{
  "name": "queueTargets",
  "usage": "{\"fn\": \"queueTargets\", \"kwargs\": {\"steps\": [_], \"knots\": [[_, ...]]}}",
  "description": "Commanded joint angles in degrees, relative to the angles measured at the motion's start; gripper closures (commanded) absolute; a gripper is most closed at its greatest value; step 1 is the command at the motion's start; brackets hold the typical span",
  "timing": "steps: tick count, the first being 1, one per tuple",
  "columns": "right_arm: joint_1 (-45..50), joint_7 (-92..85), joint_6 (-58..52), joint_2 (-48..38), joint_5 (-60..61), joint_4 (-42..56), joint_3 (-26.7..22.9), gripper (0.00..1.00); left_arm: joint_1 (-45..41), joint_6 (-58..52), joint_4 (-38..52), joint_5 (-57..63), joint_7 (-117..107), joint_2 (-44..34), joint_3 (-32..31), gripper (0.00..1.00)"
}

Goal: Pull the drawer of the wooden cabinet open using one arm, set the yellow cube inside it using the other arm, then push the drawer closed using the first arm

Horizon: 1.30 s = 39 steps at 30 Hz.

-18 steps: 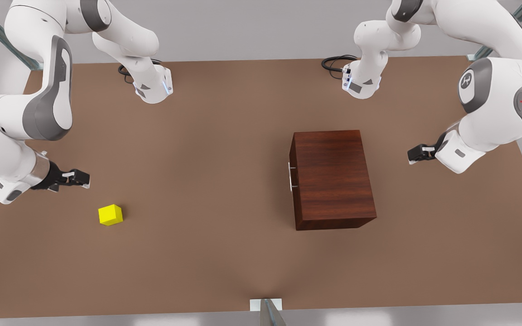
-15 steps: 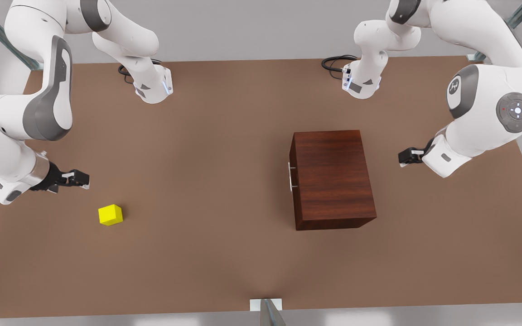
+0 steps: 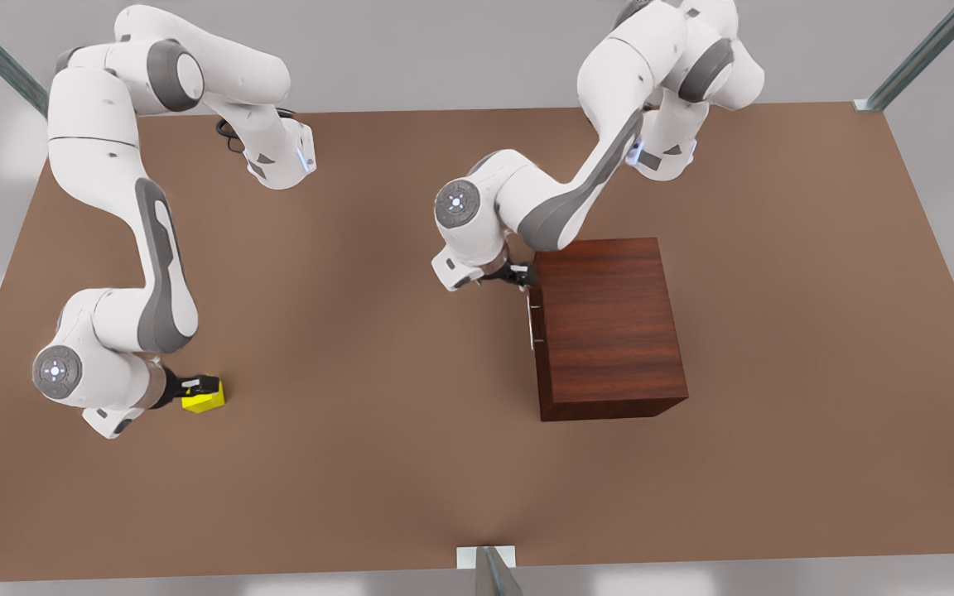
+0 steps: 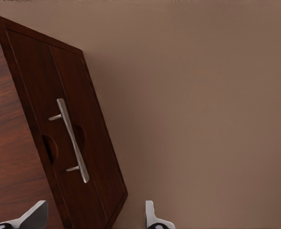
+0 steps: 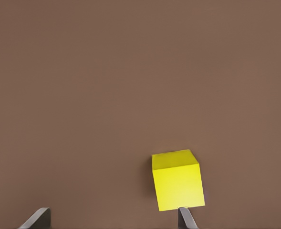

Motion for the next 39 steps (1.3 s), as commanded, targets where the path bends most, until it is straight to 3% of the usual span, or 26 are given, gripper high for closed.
{"fn": "queueTargets", "kwargs": {"steps": [1,3,5,28,32,39], "knots": [[-0.36,-3.87,10.35,0.63,-0.09,-2.31,0.01,0.0,-0.49,8.96,0.07,6.01,-43.0,1.72,0.02,0.01],[-2.65,-8.27,15.98,0.8,-0.09,-7.14,0.01,0.0,-0.23,9.4,0.07,6.71,-42.48,2.78,0.11,0.27],[-2.91,-9.06,17.66,1.5,-1.14,-8.12,0.01,0.0,0.03,8.96,-0.02,8.47,-42.48,3.92,0.2,0.29],[-5.11,-13.54,20.73,6.87,-7.03,-11.45,0.01,0.0,1.7,2.1,-0.63,9.61,-33.86,7.61,0.37,0.3],[-4.85,-13.28,21.0,7.04,-7.03,-11.19,0.01,0.18,1.53,2.63,-0.63,9.7,-34.04,8.05,0.37,0.3],[-4.32,-11.08,16.87,3.62,-6.86,-9.52,1.42,0.24,1.35,6.23,-0.02,9.61,-33.95,8.05,-0.42,0.3]]}}
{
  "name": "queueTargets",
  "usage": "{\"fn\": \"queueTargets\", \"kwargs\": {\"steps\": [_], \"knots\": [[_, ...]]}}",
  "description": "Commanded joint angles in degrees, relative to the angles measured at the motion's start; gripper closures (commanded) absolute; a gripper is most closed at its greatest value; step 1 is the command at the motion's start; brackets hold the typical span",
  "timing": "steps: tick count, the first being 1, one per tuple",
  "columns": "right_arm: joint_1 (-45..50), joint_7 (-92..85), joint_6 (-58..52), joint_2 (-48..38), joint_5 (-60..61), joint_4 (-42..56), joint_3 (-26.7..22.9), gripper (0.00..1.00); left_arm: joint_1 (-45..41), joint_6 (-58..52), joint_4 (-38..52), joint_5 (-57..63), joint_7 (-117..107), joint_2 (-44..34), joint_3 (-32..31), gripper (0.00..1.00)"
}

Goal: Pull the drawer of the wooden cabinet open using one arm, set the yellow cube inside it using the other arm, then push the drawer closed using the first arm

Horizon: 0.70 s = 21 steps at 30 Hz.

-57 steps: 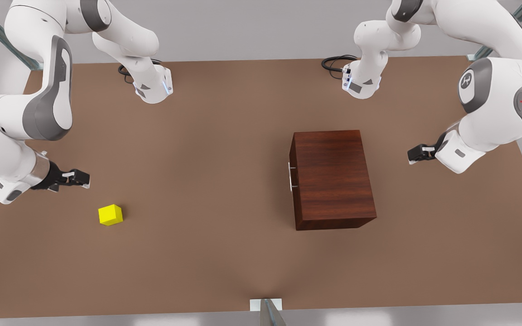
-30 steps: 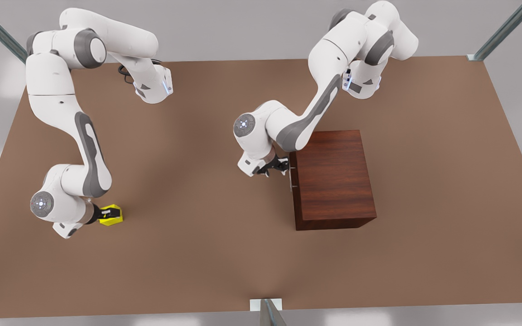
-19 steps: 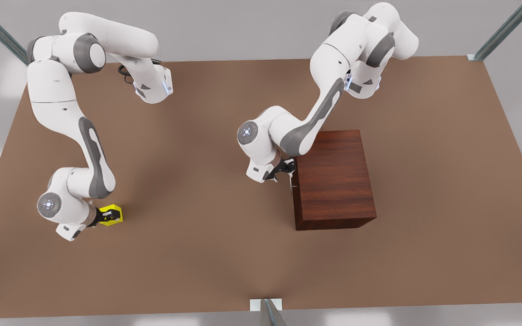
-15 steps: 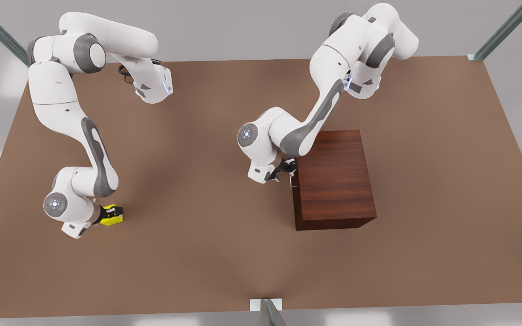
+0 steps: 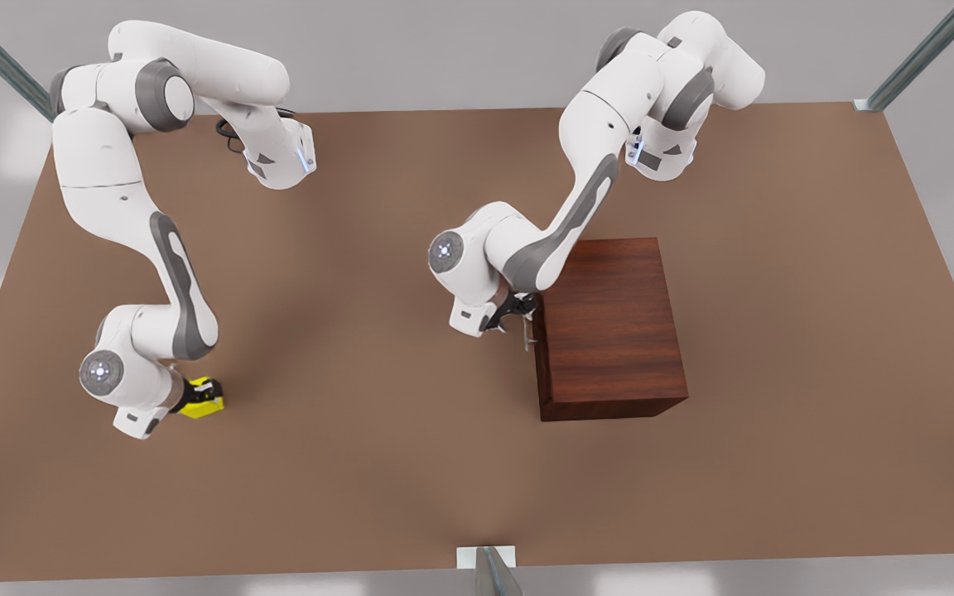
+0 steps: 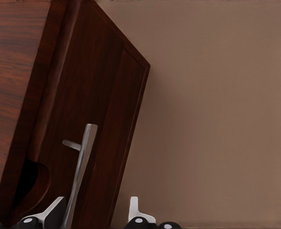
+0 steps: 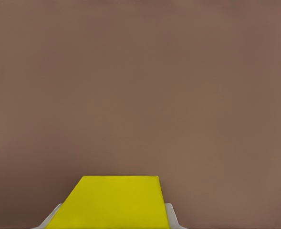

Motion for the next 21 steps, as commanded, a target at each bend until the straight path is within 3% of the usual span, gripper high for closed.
{"fn": "queueTargets", "kwargs": {"steps": [1,5,12,21], "knots": [[-0.1,0.56,-2.4,-1.54,0.18,0.29,0.7,0.24,-0.08,2.46,0.18,0.0,-2.67,-0.03,-0.13,0.3],[-0.37,6.71,-16.38,-3.74,0.27,10.66,6.85,0.24,-0.08,6.68,0.54,-0.27,-2.58,0.32,-0.13,0.3],[0.95,28.77,-19.28,-6.64,-2.54,11.37,19.51,0.24,0.01,8.35,1.68,-0.27,-2.58,0.32,-1.8,0.31],[2.62,37.91,-20.77,-6.99,-3.95,11.37,23.29,0.24,0.01,12.22,3.61,-0.27,-2.67,1.55,-2.59,0.31]]}}
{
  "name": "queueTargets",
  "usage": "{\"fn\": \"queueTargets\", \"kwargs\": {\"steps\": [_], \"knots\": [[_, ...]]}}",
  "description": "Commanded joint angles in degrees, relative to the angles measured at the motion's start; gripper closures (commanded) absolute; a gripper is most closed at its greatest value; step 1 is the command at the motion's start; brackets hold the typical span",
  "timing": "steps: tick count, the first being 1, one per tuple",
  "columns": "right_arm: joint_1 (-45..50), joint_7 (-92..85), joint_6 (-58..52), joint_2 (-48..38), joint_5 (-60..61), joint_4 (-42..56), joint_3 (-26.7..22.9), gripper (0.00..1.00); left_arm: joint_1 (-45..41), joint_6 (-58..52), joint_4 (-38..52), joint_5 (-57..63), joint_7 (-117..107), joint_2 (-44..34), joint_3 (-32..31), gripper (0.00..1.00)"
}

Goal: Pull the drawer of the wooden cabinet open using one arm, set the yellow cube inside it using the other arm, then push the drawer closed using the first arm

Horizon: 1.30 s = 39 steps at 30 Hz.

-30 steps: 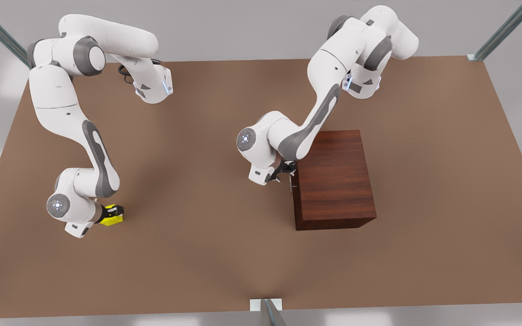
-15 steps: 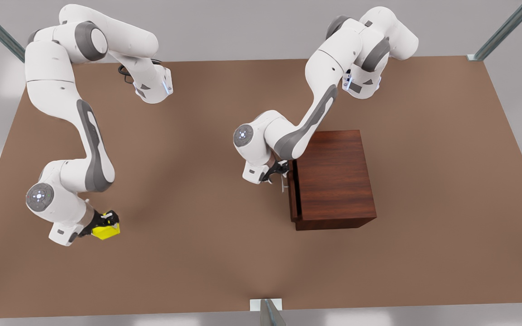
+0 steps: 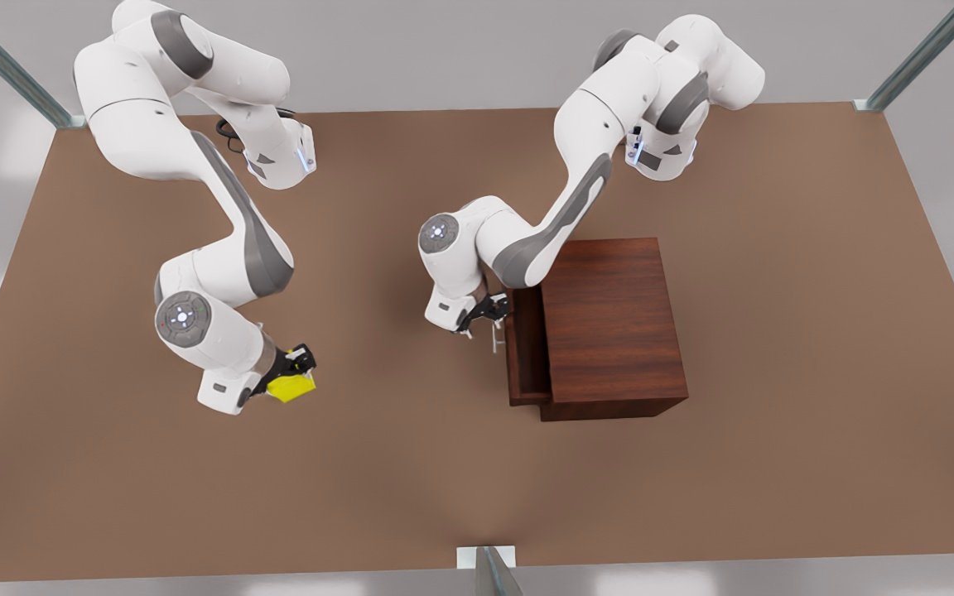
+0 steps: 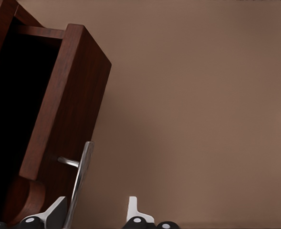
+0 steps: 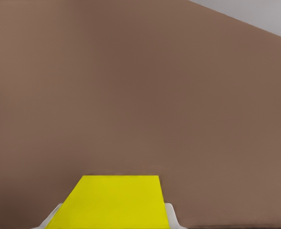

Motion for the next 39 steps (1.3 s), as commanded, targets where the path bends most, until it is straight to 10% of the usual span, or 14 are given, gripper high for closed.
{"fn": "queueTargets", "kwargs": {"steps": [1,12,17,22,26,28,39], "knots": [[0.35,19.5,-1.45,-0.07,-0.52,0.03,0.11,0.24,0.0,2.71,0.78,0.02,-0.94,0.27,-0.22,0.31],[2.29,22.49,-1.45,0.02,-0.52,0.12,0.02,0.24,1.31,-1.5,10.45,-8.51,-3.23,-1.4,-2.25,0.31],[4.65,25.91,-1.54,0.02,-0.52,1.17,0.02,0.23,21.78,-17.85,10.28,-15.28,31.1,-8.61,-2.25,0.02],[13.44,36.01,-1.97,1.51,-0.52,5.38,0.02,0.23,38.57,-27.16,10.1,-15.45,66.46,-15.46,-1.89,0.0],[23.73,51.4,-2.06,6.7,-0.43,15.32,-0.77,0.23,42.63,-22.08,-15.39,-15.89,68.23,-35.86,-1.1,0.0],[25.57,54.65,-1.54,8.36,-0.34,18.13,-0.51,0.23,42.19,-21.99,-14.95,-15.98,62.0,-35.24,-1.1,0.79],[37.88,63.27,4.53,19.44,-0.25,30.79,-2.71,0.23,36.83,-12.76,-14.68,-34.52,-30.64,-31.38,-1.45,0.79]]}}
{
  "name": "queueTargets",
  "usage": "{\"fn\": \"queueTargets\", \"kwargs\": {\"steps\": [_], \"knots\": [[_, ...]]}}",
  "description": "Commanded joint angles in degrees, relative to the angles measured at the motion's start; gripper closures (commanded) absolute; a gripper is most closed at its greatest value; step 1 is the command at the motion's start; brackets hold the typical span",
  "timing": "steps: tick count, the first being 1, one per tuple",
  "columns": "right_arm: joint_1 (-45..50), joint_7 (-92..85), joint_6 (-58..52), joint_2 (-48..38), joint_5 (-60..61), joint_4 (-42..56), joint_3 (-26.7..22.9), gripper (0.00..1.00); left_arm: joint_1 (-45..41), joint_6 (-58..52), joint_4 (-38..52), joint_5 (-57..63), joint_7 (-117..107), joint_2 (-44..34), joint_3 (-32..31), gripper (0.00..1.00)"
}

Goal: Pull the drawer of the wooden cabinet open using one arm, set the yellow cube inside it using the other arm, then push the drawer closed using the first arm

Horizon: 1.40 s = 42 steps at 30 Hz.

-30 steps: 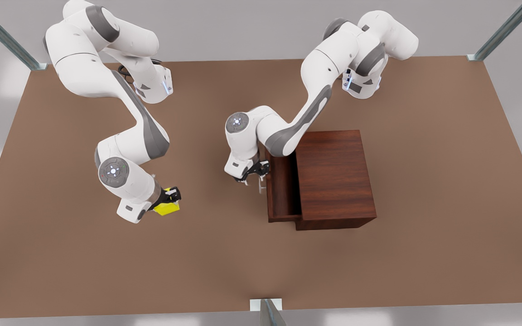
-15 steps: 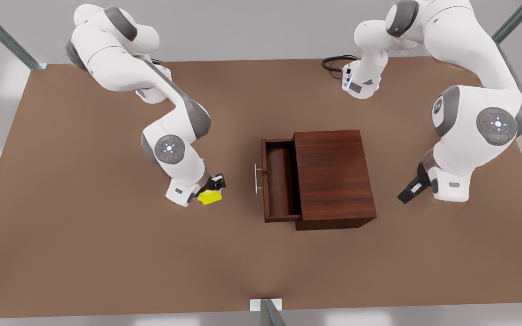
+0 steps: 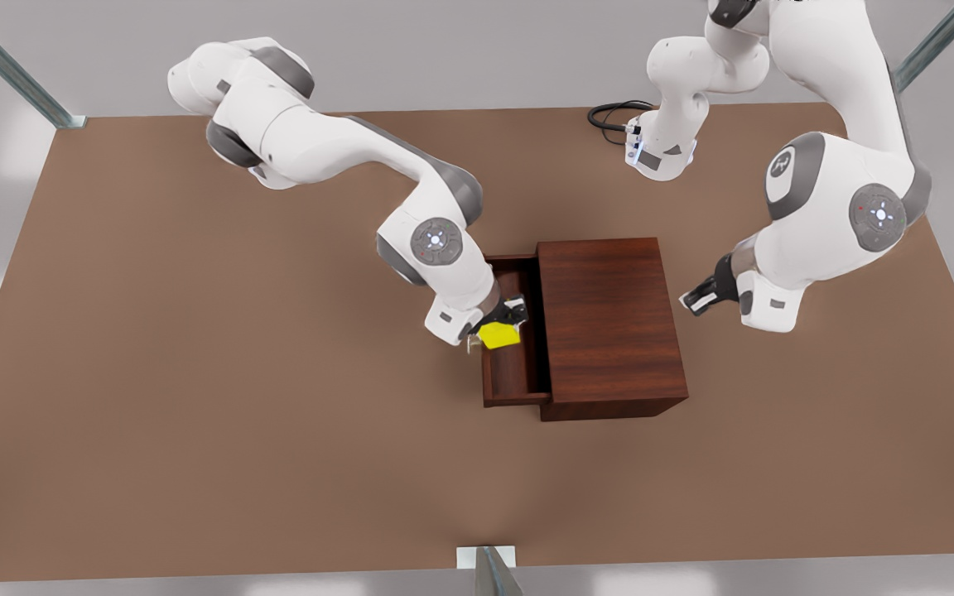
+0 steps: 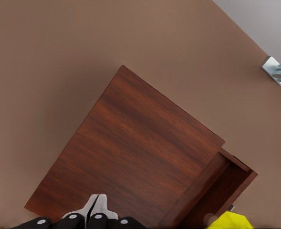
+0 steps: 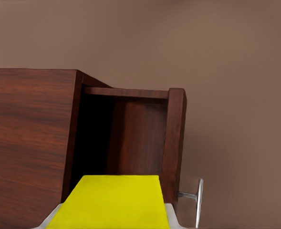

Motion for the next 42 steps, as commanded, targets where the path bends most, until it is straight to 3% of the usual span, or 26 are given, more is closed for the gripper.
{"fn": "queueTargets", "kwargs": {"steps": [1,8,10,14,19,20,21,22,24,25,33,38,42], "knots": [[0.83,20.62,3.43,0.76,-0.02,0.54,-0.06,0.23,-0.64,4.91,0.03,-3.82,-50.14,0.44,-0.14,0.79],[1.1,20.01,1.85,1.82,-0.29,-0.17,-0.5,0.2,-3.97,9.4,0.03,-3.82,-63.41,3.08,-0.14,0.79],[2.06,20.1,2.21,2.26,-0.37,-0.17,-1.29,0.0,-4.85,9.84,0.12,-3.73,-65.78,3.78,-0.32,0.79],[1.46,19.13,-0.25,0.77,-1.25,0.1,-1.9,0.0,-7.14,13.0,0.12,-4.34,-71.05,4.57,-0.32,0.79],[-20.77,-8.62,-15.28,-15.31,-3.89,-6.39,-0.94,0.0,-12.67,16.86,1.35,-5.84,-76.67,7.56,-0.23,0.79],[-27.62,-15.21,-16.95,-20.75,-3.54,-10.53,0.9,0.0,-15.65,21.16,1.44,-5.76,-80.36,8.96,-0.23,0.79],[-36.59,-20.76,-18.71,-23.05,-2.58,-12.99,5.91,0.0,-19.26,26.26,1.44,-5.58,-84.59,10.64,-0.23,0.79],[-40.3,-26.73,-18.89,-27.97,-1.17,-17.12,6.19,0.0,-21.99,29.08,1.53,-5.32,-87.23,12.13,-0.14,0.79],[-25.02,-40.87,-18.45,-35.88,11.9,-23.35,-24.36,0.0,-26.03,34.61,2.49,-5.32,-91.27,15.11,-0.14,0.79],[-25.44,-45.62,-18.18,-36.6,12.37,-26.8,-25.72,0.0,-28.84,36.9,2.93,-4.71,-92.59,17.31,0.04,0.79],[-26.32,-47.05,-18.01,-34.83,12.55,-25.74,-24.93,0.0,-35.0,42.09,3.11,10.15,-99.97,26.98,0.21,0.79],[-26.41,-47.05,-17.92,-34.75,12.63,-25.74,-24.84,0.0,-35.53,41.3,2.49,15.86,-97.6,27.6,0.12,0.79],[-26.5,-47.14,-18.01,-34.75,13.25,-25.83,-25.02,0.0,-35.53,34.01,2.49,17.27,-92.5,27.51,0.12,0.79]]}}
